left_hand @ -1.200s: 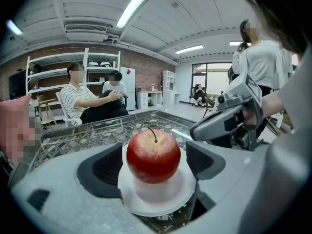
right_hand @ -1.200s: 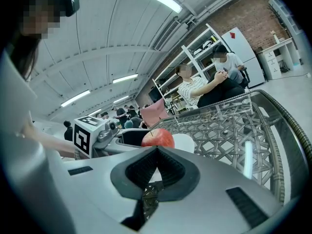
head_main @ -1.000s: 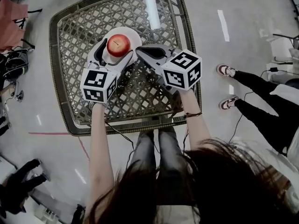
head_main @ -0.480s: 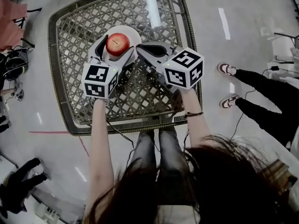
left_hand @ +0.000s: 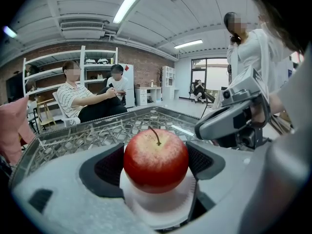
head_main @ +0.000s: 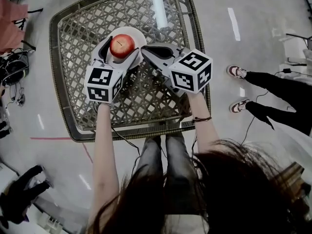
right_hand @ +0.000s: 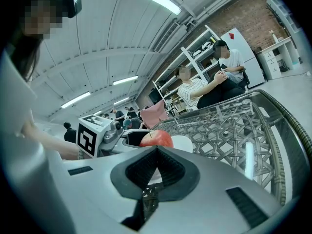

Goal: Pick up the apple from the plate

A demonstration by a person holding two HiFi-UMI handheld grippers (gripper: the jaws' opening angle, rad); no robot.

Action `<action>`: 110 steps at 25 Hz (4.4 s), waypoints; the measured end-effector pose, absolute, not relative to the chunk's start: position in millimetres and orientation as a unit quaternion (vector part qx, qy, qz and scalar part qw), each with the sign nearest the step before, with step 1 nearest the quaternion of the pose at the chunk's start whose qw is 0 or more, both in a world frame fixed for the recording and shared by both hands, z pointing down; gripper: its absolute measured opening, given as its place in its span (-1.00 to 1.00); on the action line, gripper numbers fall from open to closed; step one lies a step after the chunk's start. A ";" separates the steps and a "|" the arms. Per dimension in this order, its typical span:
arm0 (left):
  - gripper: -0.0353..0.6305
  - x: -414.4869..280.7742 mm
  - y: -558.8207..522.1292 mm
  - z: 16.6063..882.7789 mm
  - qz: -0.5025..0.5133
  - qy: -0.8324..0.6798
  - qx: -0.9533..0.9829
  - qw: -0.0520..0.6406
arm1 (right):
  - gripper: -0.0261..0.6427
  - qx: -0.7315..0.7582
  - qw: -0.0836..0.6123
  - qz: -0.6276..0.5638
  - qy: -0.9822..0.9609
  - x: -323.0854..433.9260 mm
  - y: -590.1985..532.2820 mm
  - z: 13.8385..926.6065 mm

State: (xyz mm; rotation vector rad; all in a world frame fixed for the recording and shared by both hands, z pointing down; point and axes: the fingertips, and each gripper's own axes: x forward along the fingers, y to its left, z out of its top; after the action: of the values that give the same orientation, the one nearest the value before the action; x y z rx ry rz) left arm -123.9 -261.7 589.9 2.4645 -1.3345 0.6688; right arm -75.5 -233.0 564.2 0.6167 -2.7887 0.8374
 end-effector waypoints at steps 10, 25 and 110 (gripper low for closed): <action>0.31 -125.3 -262.0 589.2 0.226 -0.463 0.847 0.134 | -0.89 0.207 0.081 0.280 -0.934 -75.2 -233.8 564.4; 0.31 -132.0 -255.5 568.1 0.196 -0.480 0.841 0.156 | -0.89 0.210 0.084 0.280 -0.933 -74.3 -237.3 547.5; 0.31 -125.8 -139.5 366.2 0.074 -0.469 0.871 0.125 | -0.89 0.144 0.010 0.180 -0.973 -64.3 -152.0 352.1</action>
State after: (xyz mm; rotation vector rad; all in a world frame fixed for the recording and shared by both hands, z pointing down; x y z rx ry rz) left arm -125.8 -139.5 366.2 2.5387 -1.3662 0.2155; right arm -64.3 -152.0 352.1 0.4503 -3.0380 0.5613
